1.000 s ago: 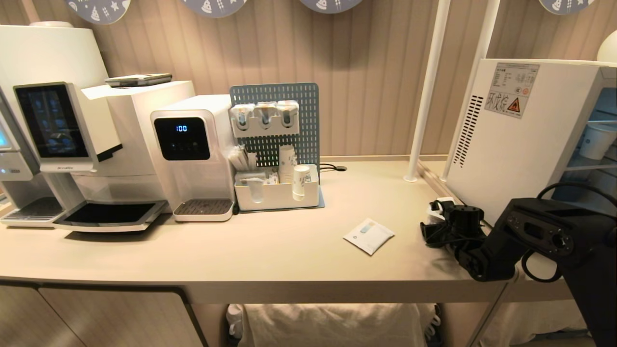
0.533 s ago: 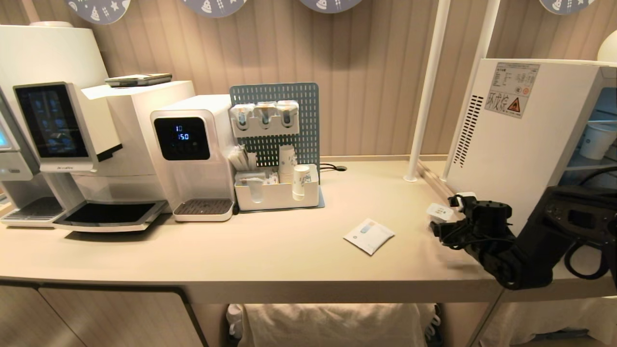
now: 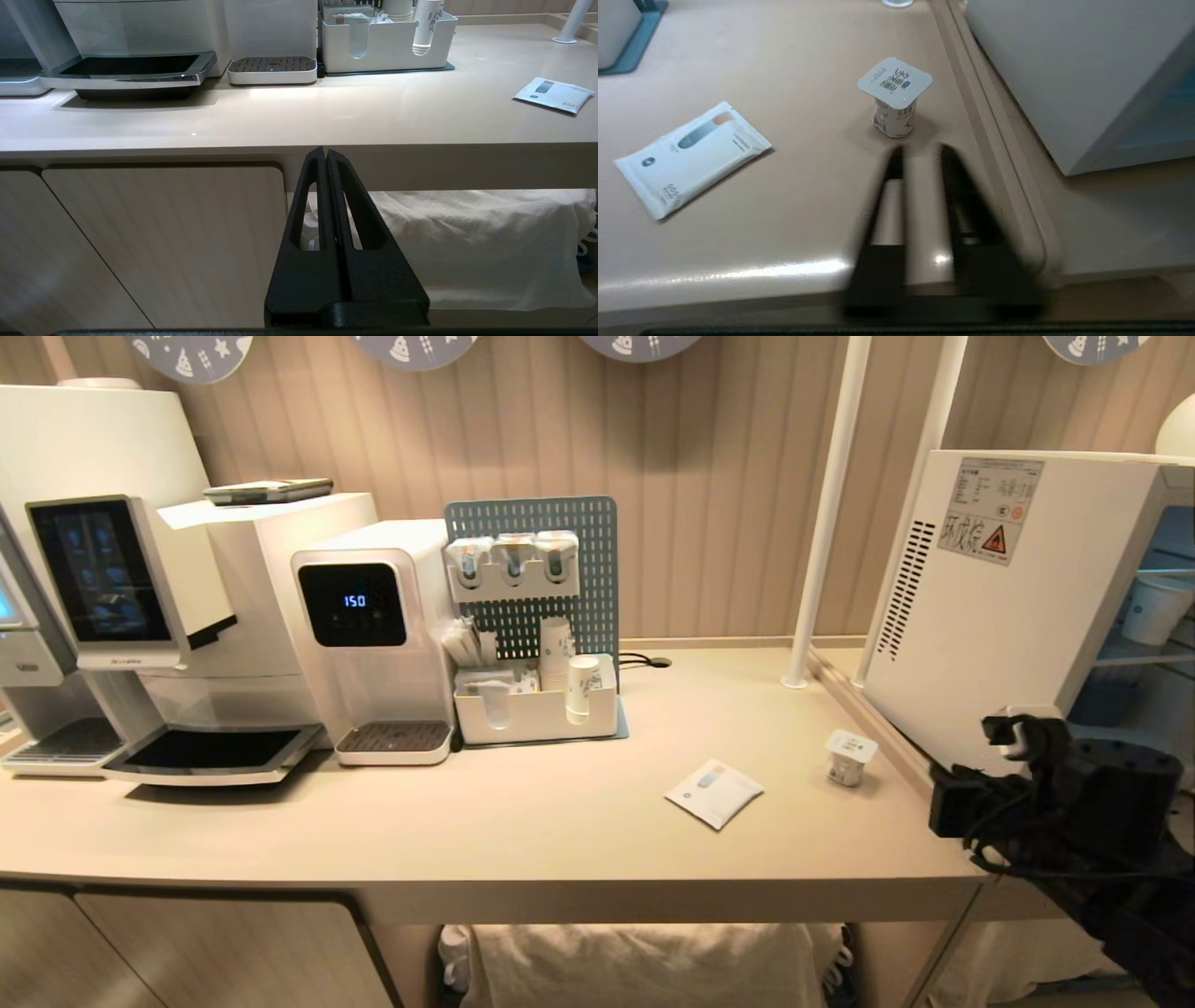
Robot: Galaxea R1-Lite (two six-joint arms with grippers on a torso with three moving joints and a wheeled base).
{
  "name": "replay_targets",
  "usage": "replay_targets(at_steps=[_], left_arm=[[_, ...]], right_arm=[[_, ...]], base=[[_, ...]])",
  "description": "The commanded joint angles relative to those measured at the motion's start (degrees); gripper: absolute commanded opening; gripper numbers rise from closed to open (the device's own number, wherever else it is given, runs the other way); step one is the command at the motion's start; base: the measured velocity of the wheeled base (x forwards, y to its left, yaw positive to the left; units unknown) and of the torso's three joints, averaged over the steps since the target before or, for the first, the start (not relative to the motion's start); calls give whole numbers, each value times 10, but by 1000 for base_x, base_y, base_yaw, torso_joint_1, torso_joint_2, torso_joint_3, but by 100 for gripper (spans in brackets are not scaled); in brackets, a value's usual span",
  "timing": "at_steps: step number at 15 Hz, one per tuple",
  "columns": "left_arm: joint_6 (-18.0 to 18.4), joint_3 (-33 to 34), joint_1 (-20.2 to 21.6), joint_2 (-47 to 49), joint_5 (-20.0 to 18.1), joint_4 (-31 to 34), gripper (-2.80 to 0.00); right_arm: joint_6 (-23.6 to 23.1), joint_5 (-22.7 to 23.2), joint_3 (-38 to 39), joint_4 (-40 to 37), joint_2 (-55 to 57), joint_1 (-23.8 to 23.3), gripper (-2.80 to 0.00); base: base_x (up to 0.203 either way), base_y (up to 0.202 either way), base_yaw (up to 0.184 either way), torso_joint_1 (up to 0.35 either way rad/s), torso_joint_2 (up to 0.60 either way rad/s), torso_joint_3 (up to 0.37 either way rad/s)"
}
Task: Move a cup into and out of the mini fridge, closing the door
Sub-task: Close the freezer door
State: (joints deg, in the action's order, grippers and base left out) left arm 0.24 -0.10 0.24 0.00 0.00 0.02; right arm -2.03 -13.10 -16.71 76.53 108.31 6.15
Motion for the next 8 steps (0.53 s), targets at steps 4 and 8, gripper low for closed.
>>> replay_targets(at_steps=[4, 8], left_arm=[[0, 0, 0, 0, 0, 0, -280], [0, 0, 0, 0, 0, 0, -280]], right_arm=[[-9, -113, 105, -14, -285, 11, -280], [-66, -274, 103, -148, -565, 10, -280]], base=[[0, 0, 0, 0, 0, 0], [0, 0, 0, 0, 0, 0]])
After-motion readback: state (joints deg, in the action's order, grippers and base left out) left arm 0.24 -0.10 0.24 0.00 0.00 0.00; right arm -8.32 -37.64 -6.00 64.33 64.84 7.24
